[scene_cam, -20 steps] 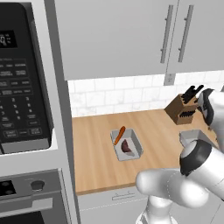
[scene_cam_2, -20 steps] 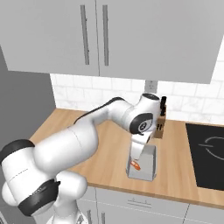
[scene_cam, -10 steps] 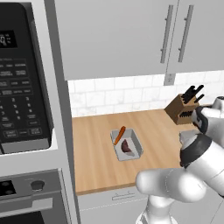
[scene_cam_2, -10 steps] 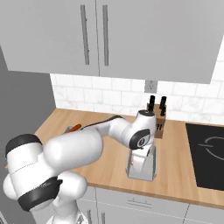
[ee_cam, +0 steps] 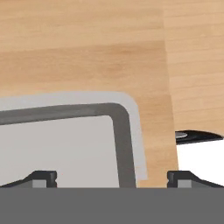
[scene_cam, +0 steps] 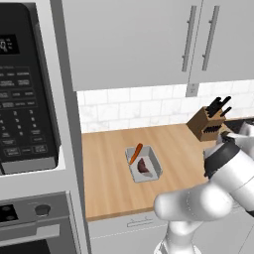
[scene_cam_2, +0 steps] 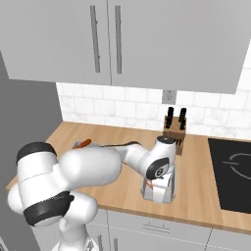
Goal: Take the meat container that has the shrimp and place it on the second highest rack of the freezer. Then take the vegetable container that has the potato and carrot and place it on the highest rack of the freezer.
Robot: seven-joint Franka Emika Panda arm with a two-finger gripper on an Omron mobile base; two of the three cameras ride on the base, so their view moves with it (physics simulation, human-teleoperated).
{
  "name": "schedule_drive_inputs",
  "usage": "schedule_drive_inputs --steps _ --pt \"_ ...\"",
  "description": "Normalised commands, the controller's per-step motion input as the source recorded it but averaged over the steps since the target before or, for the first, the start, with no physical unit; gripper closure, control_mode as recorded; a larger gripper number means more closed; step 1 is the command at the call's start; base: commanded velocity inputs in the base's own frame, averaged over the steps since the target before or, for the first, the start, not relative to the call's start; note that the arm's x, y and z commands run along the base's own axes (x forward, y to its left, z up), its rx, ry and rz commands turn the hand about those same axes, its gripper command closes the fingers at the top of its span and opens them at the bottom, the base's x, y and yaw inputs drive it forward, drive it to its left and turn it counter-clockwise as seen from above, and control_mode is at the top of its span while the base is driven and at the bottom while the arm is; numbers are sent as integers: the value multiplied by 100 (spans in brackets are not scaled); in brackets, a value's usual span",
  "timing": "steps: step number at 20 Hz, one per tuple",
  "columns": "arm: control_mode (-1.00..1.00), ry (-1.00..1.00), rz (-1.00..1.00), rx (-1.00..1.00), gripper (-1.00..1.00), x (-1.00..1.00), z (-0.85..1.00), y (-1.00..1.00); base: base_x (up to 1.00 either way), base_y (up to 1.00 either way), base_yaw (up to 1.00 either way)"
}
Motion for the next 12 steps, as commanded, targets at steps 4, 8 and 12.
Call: schedule_drive_inputs --steps 4,8,12 --pt "-100 0 0 0 -100 0 -30 0 0 0 0" --pt "-100 0 0 0 -100 0 -27 0 0 0 0" --pt "-100 0 0 0 -100 0 -24 0 0 0 0"
